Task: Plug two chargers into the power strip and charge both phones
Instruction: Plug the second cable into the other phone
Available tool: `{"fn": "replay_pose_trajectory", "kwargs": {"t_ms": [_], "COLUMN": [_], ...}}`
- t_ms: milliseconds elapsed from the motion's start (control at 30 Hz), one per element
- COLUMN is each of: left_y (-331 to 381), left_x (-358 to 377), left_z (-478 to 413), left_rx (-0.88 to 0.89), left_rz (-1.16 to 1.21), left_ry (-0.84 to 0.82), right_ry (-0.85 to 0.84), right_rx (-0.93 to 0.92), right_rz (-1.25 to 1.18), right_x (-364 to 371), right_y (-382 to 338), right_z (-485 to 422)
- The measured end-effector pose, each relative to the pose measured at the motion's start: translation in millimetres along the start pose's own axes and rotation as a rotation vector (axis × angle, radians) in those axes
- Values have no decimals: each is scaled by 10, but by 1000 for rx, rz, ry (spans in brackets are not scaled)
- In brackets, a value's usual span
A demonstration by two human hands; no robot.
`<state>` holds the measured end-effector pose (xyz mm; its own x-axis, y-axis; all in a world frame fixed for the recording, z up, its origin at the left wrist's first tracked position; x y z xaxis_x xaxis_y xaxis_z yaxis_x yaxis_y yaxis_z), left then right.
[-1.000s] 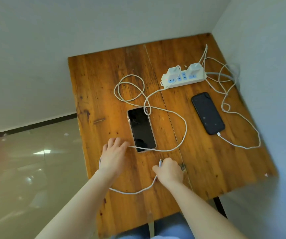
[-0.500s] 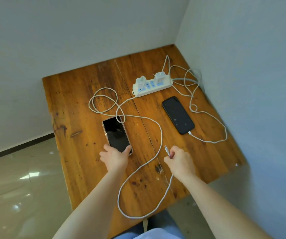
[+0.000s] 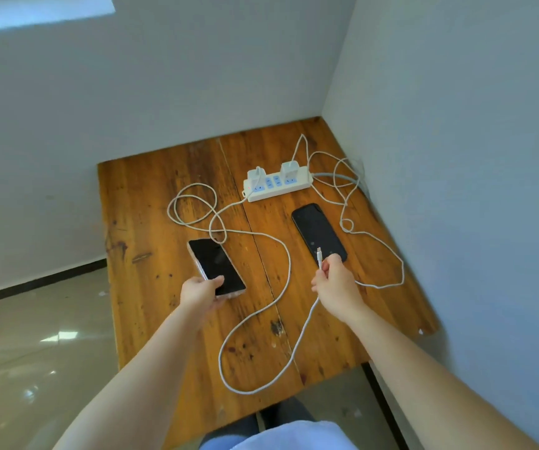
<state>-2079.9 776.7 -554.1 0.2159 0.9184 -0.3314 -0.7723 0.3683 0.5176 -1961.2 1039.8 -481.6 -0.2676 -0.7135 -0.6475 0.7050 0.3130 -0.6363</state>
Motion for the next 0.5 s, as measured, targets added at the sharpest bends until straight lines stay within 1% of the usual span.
{"fn": "replay_pose_trajectory", "kwargs": {"t_ms": [67,133,267,333,433,500], "left_y": [66,160,402,545,810,945], "left_x": [-54,-135,-310,-384,-499,-559], "left_z": [192,407,722,842,981,1040], "left_rx": [-111,-171,-129,-108,-70,-43], "left_rz": [239,399,542,624,730,780], "left_ry": [-120,-211,-308,-340,-369,-381], "right_ry": [-19,-34,-99,-125,-184,-246], "right_rx": [-37,-96,-253,-364,-532,-592], "right_rz": [-19,-26,-13,-26,-37,-31], "right_x": [-64,-100,-87,-84,-33,56], "right_y": [-207,-469,-1105,-1471,-1937,-2123], "right_z": [-18,-19,70,180,402,541]}}
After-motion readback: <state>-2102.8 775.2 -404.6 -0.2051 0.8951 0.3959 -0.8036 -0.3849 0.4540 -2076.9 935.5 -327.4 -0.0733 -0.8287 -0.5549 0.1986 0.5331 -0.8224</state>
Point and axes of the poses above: each hand's wrist, its own z-axis away from the middle knuckle, its own x-axis out of the palm, y = z × x, the point moved 10 cm from there along -z, towards the middle knuckle, and after that the axes turned 3 degrees about y, right-handed, at the moved point
